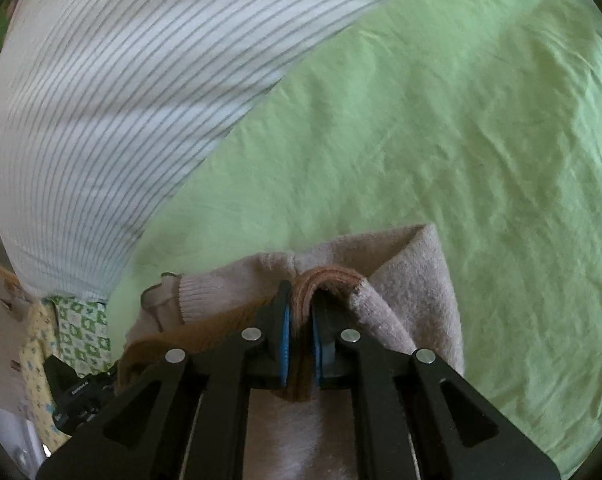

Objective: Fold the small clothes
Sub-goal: 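Lift the hem with both tools and fold it toward the collar, then release the hem with both tools and smooth the folded sweater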

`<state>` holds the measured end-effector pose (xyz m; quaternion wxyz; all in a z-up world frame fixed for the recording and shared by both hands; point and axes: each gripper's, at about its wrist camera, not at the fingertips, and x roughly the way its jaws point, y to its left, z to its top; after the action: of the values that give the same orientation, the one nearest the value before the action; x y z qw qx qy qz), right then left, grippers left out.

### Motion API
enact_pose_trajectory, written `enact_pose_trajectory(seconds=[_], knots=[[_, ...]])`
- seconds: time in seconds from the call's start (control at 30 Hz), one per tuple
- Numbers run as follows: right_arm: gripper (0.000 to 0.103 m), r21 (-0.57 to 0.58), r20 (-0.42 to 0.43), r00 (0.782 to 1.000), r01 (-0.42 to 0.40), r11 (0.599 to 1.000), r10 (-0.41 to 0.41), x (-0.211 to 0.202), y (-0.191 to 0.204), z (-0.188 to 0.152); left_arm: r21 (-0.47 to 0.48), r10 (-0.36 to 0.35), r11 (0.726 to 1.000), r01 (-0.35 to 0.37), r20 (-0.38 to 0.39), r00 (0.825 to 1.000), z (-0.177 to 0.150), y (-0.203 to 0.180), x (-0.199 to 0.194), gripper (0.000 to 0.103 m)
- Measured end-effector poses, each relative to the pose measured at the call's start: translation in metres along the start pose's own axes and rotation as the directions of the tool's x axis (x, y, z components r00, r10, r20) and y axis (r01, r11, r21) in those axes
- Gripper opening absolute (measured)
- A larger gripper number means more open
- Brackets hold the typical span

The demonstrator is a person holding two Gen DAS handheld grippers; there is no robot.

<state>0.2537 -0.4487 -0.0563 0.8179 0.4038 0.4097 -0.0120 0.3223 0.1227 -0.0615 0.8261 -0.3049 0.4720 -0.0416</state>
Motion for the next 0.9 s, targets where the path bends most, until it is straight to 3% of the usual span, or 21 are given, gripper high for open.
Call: enact_pose_trajectory(seconds=[0.1, 0.13, 0.17, 0.23, 0.4, 0.5, 0.6, 0.73, 0.9], knots=[[0.018, 0.018, 0.011, 1.000, -0.023, 1.000, 0.023, -0.013, 0.000, 0.002, 0.014, 0.040, 0.999, -0.041, 0.040, 0.998, -0.002, -0.003, -0.018, 0.049], [0.027, 0.019, 0.022, 1.000, -0.021, 1.000, 0.021, -0.019, 0.001, 0.002, 0.021, 0.048, 0.999, -0.049, 0.063, 0.997, -0.002, -0.004, -0.026, 0.058], [0.042, 0.019, 0.040, 0.999, -0.018, 1.000, 0.017, -0.025, 0.002, 0.002, 0.026, 0.048, 0.998, -0.051, 0.083, 0.995, -0.003, -0.005, -0.036, 0.059], [0.056, 0.023, 0.097, 0.995, -0.008, 1.000, 0.006, -0.041, 0.002, 0.001, 0.029, 0.027, 0.999, -0.030, 0.097, 0.995, -0.004, -0.005, -0.049, 0.059], [0.056, -0.002, 0.137, 0.990, -0.029, 1.000, 0.029, -0.067, 0.011, -0.008, 0.114, -0.042, 0.993, 0.036, 0.055, 0.998, -0.025, -0.023, -0.063, 0.059], [0.056, -0.090, 0.115, 0.992, -0.048, 0.995, 0.058, -0.073, 0.030, -0.027, 0.198, -0.104, 0.974, 0.109, -0.032, 0.994, -0.051, -0.046, -0.054, 0.059], [0.056, -0.196, 0.055, 0.994, -0.086, 0.977, 0.099, -0.066, 0.052, -0.049, 0.306, -0.137, 0.937, 0.170, -0.126, 0.982, -0.085, -0.074, -0.036, 0.059], [0.056, -0.430, -0.067, 0.990, -0.139, 0.892, 0.122, -0.039, 0.092, -0.089, 0.454, -0.096, 0.871, 0.186, -0.214, 0.972, -0.118, -0.103, -0.002, 0.059], [0.055, -0.606, -0.228, 0.972, -0.181, 0.775, 0.048, 0.007, 0.107, -0.115, 0.522, -0.024, 0.842, 0.137, -0.217, 0.976, -0.121, -0.100, 0.029, 0.058]])
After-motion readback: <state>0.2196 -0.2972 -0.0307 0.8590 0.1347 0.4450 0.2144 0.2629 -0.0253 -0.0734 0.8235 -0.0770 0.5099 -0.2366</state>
